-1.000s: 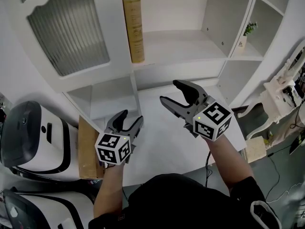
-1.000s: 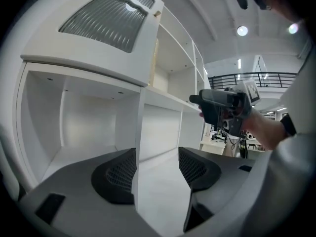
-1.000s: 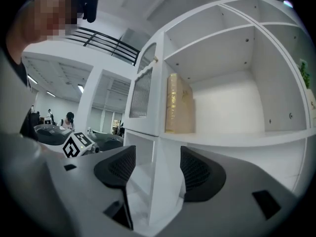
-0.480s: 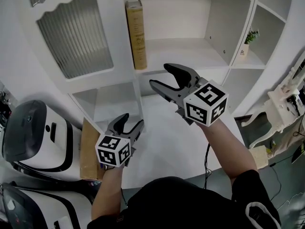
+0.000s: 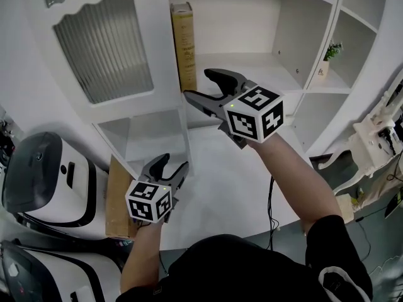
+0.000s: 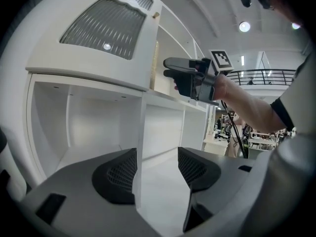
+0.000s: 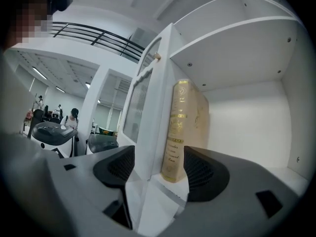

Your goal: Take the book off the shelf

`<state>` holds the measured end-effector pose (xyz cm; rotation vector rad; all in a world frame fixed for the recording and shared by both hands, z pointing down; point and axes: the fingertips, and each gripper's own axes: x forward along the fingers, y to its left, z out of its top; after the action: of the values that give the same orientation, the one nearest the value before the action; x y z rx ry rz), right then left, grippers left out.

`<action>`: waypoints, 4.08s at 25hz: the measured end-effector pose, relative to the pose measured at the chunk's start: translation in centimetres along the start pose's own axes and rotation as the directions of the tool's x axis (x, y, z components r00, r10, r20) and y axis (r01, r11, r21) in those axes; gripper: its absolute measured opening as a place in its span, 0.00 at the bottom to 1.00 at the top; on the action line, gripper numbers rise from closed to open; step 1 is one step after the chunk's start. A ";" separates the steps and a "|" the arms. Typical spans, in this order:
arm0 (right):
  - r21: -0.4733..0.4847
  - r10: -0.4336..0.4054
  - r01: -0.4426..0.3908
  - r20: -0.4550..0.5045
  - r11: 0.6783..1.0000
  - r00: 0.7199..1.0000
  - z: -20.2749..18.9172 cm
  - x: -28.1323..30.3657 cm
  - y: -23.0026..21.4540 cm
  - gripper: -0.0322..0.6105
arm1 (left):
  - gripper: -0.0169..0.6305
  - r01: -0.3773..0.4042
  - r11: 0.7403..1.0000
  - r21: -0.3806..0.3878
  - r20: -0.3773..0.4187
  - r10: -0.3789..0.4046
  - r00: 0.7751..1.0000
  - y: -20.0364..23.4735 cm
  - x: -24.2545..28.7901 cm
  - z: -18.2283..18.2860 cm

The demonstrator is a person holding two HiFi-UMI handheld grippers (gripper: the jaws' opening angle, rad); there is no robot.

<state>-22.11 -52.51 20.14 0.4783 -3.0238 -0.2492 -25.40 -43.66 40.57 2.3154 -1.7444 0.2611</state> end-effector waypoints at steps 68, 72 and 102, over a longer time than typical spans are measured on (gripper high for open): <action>0.011 -0.066 0.067 -0.076 0.998 0.995 0.8 0.2 -4.4 0.48 | 0.33 -0.006 0.996 -0.089 -0.002 0.006 1.000 2.6 -1.3 -1.9; -0.007 -0.198 0.198 -0.074 0.980 0.977 0.8 1.3 -4.9 0.48 | 0.33 -0.002 0.996 -0.090 -0.010 0.001 1.000 2.4 -1.8 -2.3; 0.116 -0.454 0.461 -0.087 0.880 0.887 -1.0 -2.2 -5.4 0.38 | 0.29 0.245 0.965 -0.096 -0.006 -0.247 0.969 1.8 -4.7 -4.8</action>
<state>-18.32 -57.02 20.11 1.1934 -2.8354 -0.0517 -28.45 -38.41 44.02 2.4200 -1.4082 0.1512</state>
